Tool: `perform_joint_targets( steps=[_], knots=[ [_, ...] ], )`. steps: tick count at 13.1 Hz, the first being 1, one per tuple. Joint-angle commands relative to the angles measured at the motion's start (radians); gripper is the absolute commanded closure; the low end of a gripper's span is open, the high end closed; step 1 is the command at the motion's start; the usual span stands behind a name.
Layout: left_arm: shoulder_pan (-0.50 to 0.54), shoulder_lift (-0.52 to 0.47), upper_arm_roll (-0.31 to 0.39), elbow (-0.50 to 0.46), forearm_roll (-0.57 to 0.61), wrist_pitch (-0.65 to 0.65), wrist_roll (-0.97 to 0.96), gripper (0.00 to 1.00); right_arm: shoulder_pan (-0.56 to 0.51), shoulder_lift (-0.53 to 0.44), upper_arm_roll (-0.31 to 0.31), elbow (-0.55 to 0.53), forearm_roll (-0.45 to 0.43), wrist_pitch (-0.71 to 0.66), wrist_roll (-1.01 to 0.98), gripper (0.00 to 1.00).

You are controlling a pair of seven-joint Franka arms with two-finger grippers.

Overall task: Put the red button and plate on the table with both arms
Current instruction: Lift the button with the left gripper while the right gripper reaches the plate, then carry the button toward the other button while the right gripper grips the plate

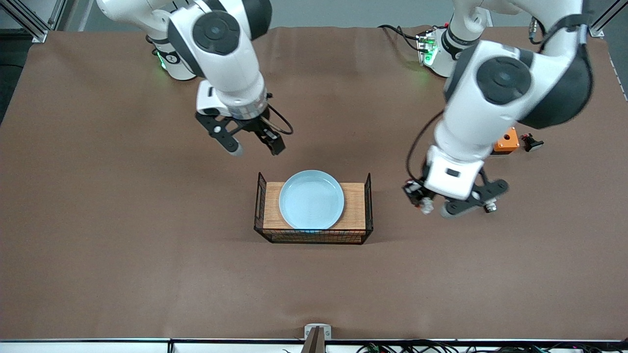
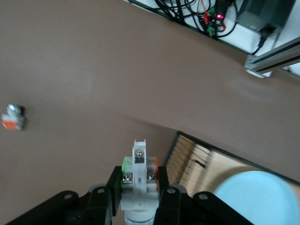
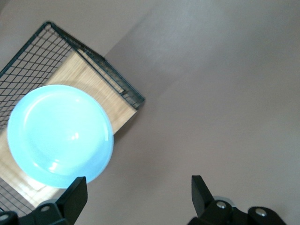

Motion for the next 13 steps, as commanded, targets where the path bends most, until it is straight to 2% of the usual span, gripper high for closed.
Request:
perform_joint_targets(
  steps=[1,3,7,10,11,13],
  knots=[
    [0.100,-0.008,-0.005,-0.056,0.004,-0.001,0.224,1.00,0.046,0.083,-0.010,0.035,-0.002,0.066,0.162,0.02],
    [0.174,0.028,-0.004,-0.067,0.006,0.007,0.354,1.00,0.063,0.129,-0.010,0.051,-0.004,0.138,0.242,0.02],
    [0.315,0.090,-0.004,-0.130,0.017,0.063,0.563,1.00,0.069,0.194,-0.011,0.051,-0.005,0.223,0.243,0.02],
    [0.396,0.113,-0.002,-0.246,0.020,0.212,0.637,1.00,0.068,0.222,-0.013,0.051,-0.008,0.246,0.235,0.04],
    [0.413,0.127,-0.002,-0.284,0.020,0.274,0.658,1.00,0.069,0.231,-0.013,0.051,-0.020,0.248,0.234,0.10],
    [0.438,0.165,-0.002,-0.337,0.020,0.394,0.686,1.00,0.069,0.251,-0.013,0.051,-0.039,0.255,0.235,0.14]
  ],
)
